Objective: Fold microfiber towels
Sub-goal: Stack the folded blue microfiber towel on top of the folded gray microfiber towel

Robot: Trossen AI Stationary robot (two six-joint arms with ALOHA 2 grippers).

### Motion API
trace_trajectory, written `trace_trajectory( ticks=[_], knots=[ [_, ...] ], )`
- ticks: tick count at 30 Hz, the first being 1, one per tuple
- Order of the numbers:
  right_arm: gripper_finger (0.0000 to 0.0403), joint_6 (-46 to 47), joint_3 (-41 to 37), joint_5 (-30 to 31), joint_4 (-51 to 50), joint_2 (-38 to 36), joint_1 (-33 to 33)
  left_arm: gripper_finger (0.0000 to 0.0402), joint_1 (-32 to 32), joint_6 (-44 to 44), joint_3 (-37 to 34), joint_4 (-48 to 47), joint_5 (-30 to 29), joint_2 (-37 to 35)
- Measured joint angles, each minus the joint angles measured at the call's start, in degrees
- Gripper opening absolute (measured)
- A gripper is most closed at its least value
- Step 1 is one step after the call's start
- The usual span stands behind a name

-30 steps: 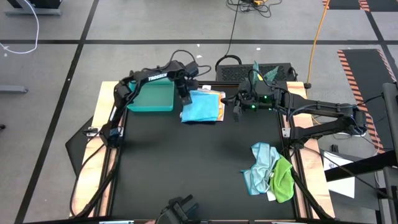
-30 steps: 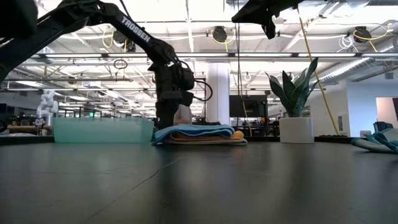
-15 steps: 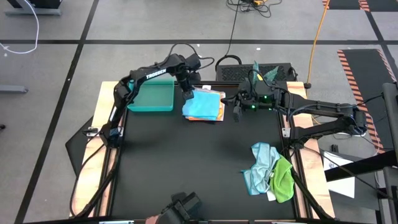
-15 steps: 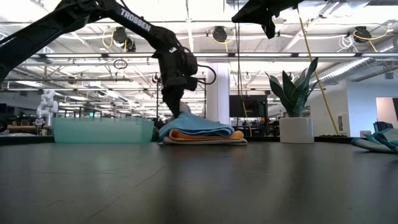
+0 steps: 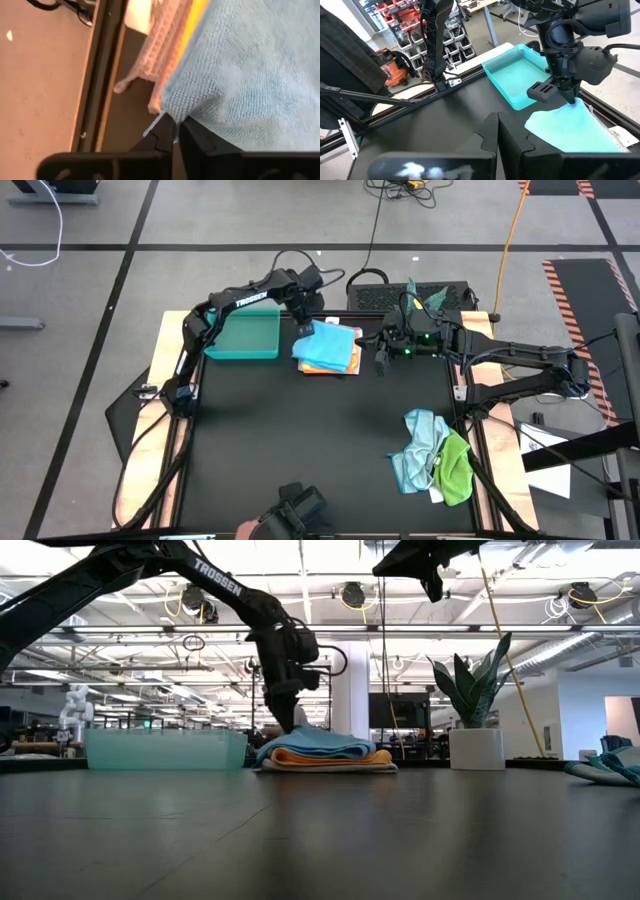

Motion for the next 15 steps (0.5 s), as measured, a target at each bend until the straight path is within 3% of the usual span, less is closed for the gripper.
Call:
trace_trajectory(
  ticks=[8, 12, 15],
  knots=[
    [0.0, -0.36, 0.0, -0.04, -0.06, 0.0, 0.0, 0.012, 0.0, -3.81, -0.02, -3.26, -0.45, 0.0],
    [0.0, -0.51, 0.0, -0.06, -0.06, 0.0, 0.0, 0.0166, -0.34, -4.27, -0.02, -3.33, -4.95, 0.0],
    [0.0, -0.49, 0.0, -0.06, -0.4, 0.0, -0.01, 0.0191, -0.74, -10.5, -0.02, -4.79, -9.61, -0.31]
  ],
)
